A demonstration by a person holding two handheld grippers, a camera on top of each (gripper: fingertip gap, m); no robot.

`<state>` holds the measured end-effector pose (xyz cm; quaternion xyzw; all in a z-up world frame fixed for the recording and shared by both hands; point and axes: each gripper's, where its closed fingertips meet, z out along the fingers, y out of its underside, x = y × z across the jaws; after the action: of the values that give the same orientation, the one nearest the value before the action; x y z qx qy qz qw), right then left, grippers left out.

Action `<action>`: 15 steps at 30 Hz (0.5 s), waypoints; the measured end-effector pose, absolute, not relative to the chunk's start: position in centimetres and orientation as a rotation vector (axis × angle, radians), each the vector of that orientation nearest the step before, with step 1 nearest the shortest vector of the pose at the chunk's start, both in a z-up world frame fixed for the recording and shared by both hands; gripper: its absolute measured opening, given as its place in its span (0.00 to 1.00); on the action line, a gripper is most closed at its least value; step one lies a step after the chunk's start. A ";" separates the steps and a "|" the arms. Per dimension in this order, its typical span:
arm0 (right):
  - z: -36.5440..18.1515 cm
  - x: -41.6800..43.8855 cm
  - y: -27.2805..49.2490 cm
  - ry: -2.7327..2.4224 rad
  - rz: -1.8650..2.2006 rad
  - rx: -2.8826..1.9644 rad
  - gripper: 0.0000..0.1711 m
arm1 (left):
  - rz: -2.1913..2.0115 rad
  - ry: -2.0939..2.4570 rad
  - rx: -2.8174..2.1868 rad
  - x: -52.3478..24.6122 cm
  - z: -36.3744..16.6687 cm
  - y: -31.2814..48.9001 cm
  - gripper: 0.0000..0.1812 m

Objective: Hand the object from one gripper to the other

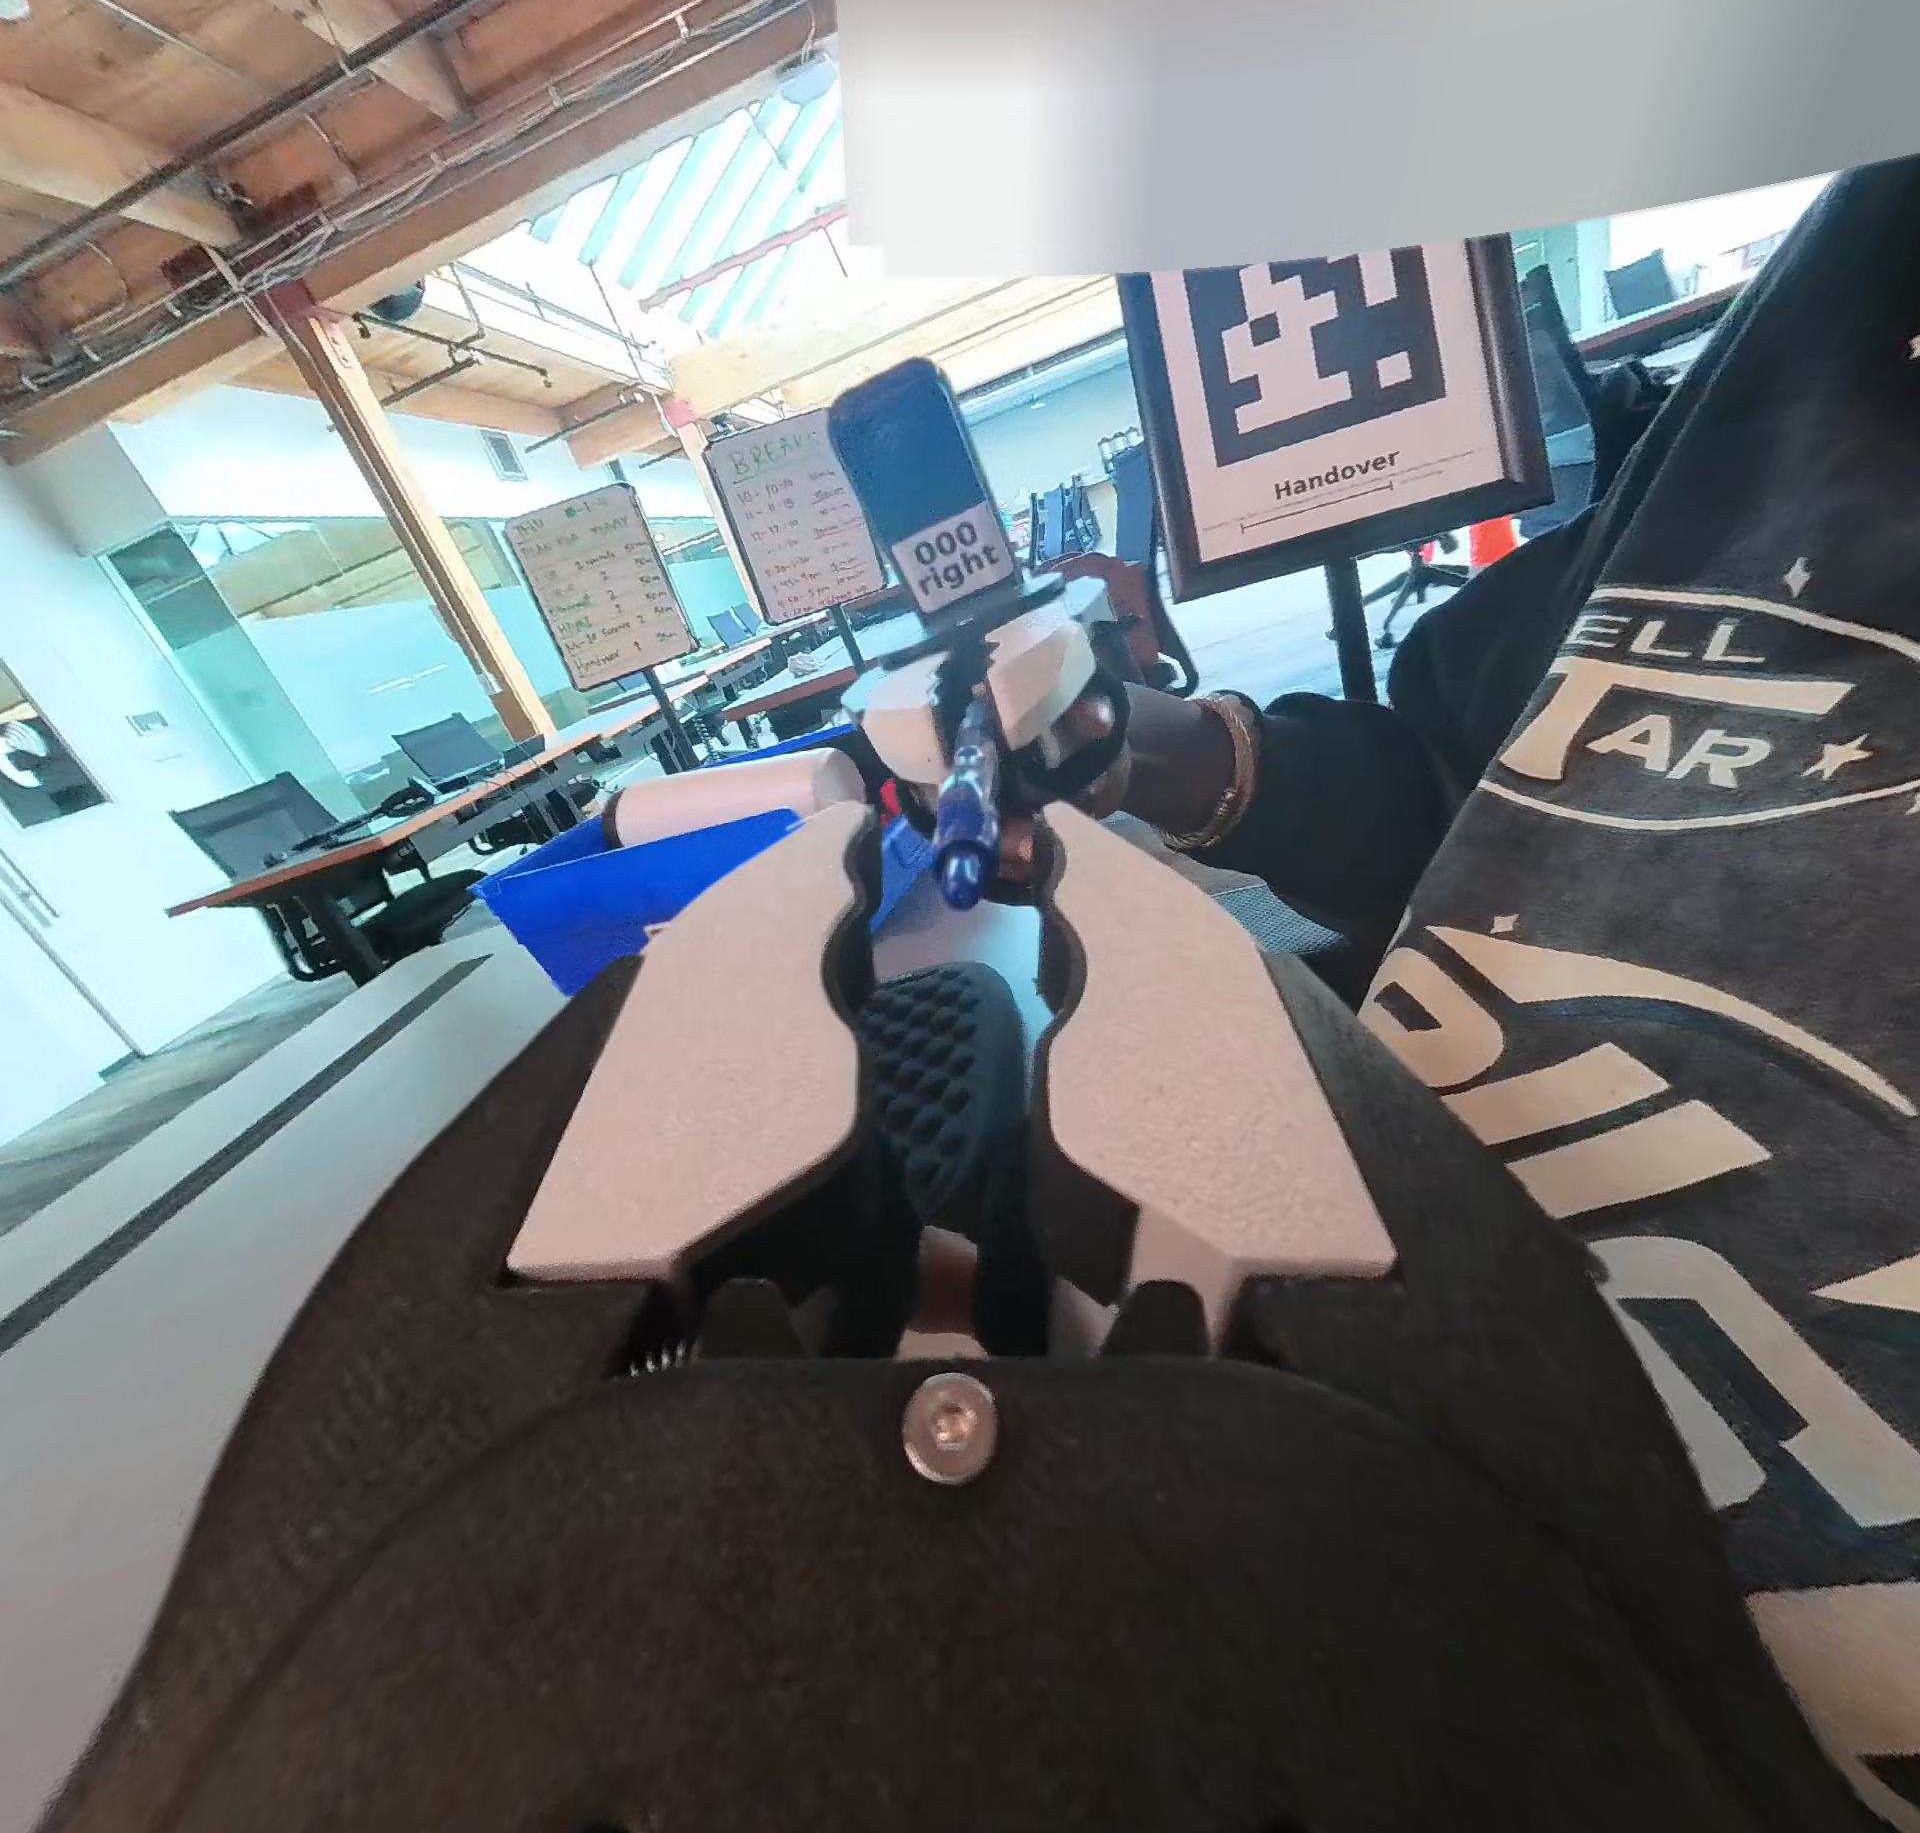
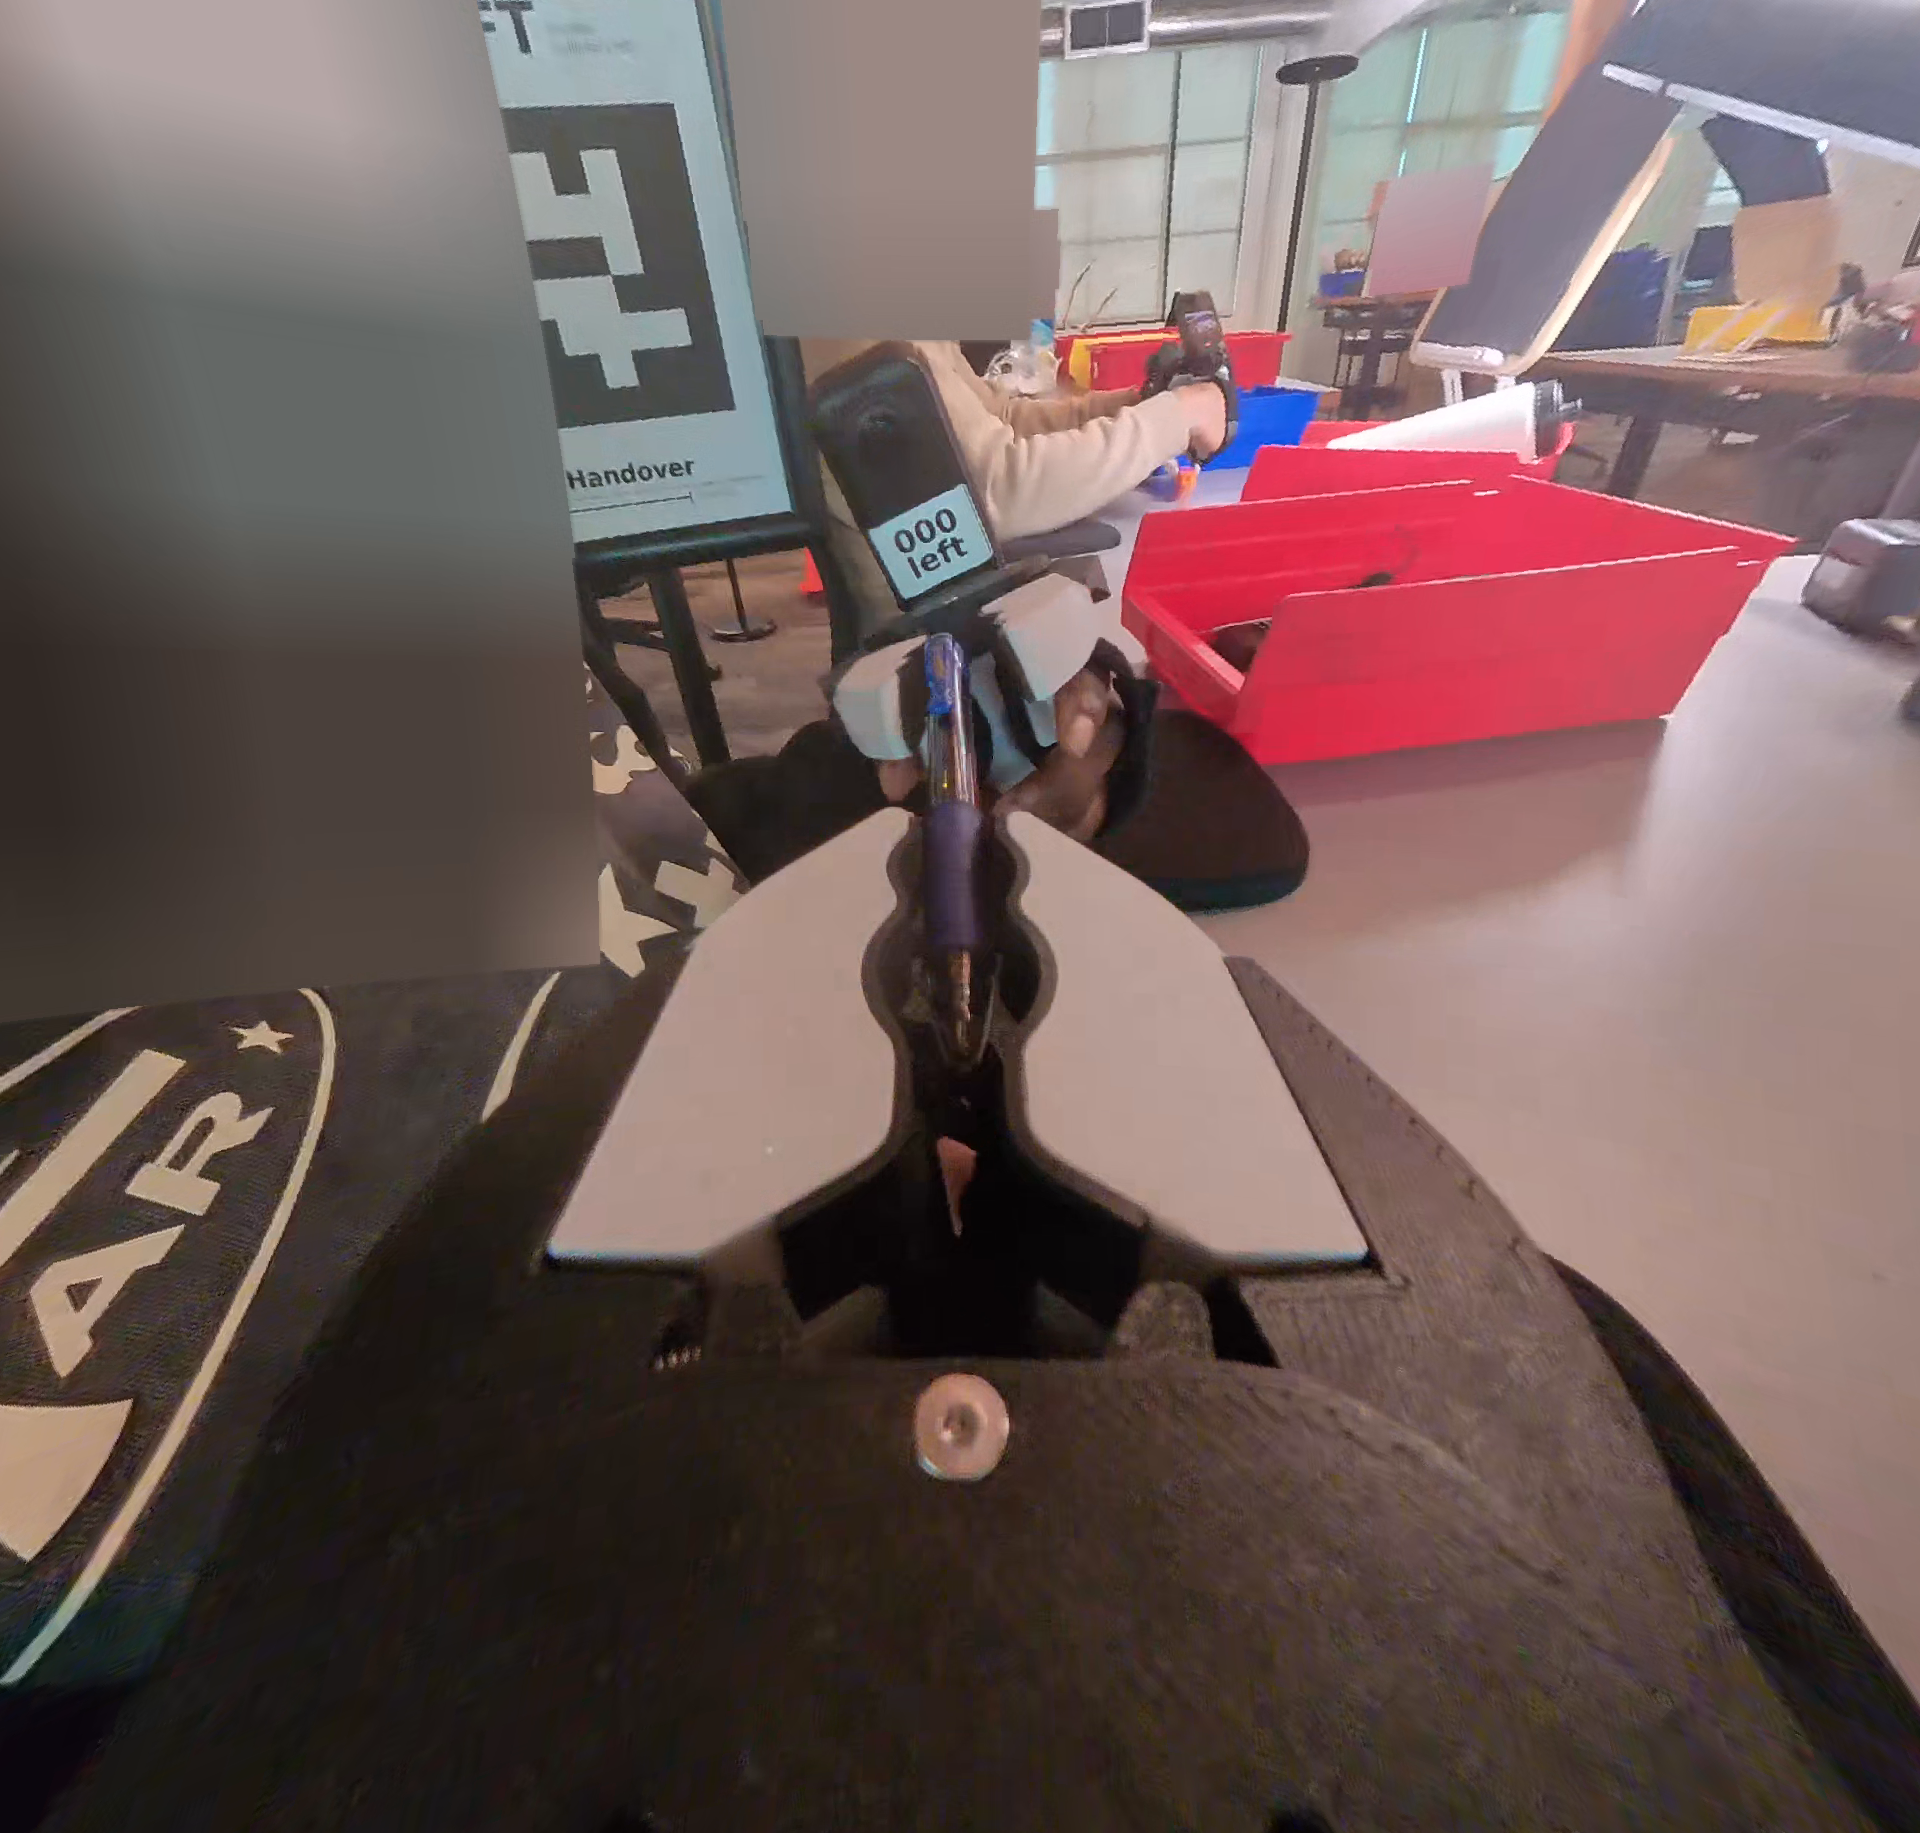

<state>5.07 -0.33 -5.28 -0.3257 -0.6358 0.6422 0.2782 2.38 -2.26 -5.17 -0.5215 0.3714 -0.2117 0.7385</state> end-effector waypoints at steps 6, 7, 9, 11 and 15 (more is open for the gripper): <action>-5.6 5.0 -0.5 -1.729 1.680 -0.869 0.07 | -0.542 0.824 -1.166 2.7 -5.2 -2.6 0.06; -5.6 5.0 -0.5 -1.725 1.685 -0.866 0.07 | -0.552 0.825 -1.177 2.7 -5.3 -2.5 0.06; -5.4 5.1 -0.5 -1.716 1.687 -0.851 0.07 | -0.575 0.816 -1.177 2.8 -5.2 -2.6 0.06; -5.1 5.2 -0.7 -1.704 1.658 -0.782 0.07 | -0.629 0.793 -1.170 2.8 -4.9 -2.7 0.06; -4.2 5.8 -0.9 -1.639 1.387 -0.480 0.19 | -0.785 0.741 -1.145 2.6 -4.2 -3.1 0.06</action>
<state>5.78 -0.95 -4.21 -0.1944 -0.6639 0.5618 0.4537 2.56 -3.13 -4.18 -0.5153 0.3334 -0.3533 0.7060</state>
